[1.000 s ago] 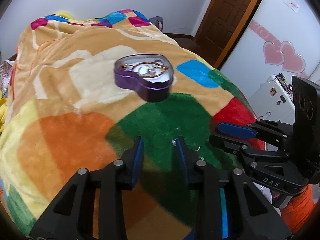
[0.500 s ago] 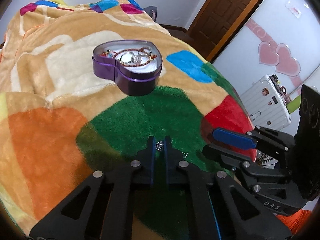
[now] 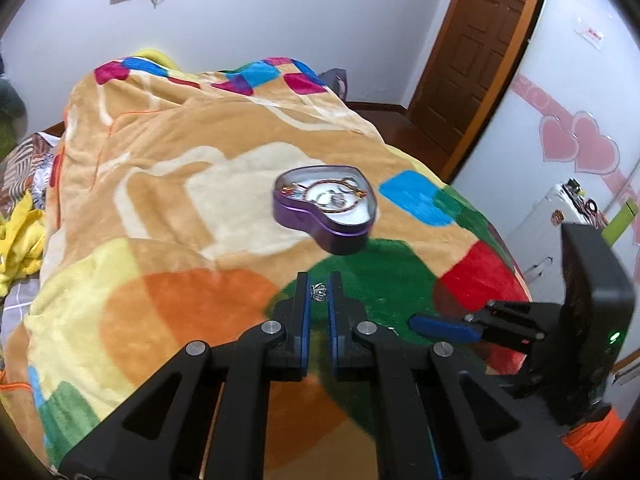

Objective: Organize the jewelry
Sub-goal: 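Grasp a small silver earring with the left gripper while the right gripper grasps a small ring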

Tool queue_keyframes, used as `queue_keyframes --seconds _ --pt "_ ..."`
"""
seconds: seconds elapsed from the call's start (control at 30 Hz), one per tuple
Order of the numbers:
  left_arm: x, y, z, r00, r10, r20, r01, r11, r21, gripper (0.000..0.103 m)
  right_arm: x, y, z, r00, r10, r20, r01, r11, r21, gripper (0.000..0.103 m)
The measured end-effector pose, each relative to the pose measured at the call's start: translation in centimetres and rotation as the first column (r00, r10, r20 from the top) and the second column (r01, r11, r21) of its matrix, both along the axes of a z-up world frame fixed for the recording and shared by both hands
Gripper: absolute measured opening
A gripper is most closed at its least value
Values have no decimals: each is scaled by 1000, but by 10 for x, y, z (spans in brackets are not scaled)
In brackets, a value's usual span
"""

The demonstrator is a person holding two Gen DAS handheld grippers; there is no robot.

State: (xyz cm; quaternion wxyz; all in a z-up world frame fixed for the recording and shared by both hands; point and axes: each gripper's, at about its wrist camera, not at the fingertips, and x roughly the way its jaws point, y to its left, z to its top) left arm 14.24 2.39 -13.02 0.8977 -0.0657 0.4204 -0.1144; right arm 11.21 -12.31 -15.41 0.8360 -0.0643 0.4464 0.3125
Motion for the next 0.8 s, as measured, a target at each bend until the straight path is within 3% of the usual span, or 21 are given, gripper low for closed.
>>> queue_keyframes --seconds 0.2,0.33,0.8 --pt "-2 7 -4 1000 21 -7 -21 1000 -2 6 -1 8 -8 1000 12 21 -12 999 -32 25" --pt "-4 6 -4 1000 21 -7 -21 1000 -1 6 1 7 -8 1000 9 26 -8 999 -40 10" --pt "8 2 13 999 14 38 -14 1000 -6 6 12 -6 26 993 -39 109 37 999 25 10"
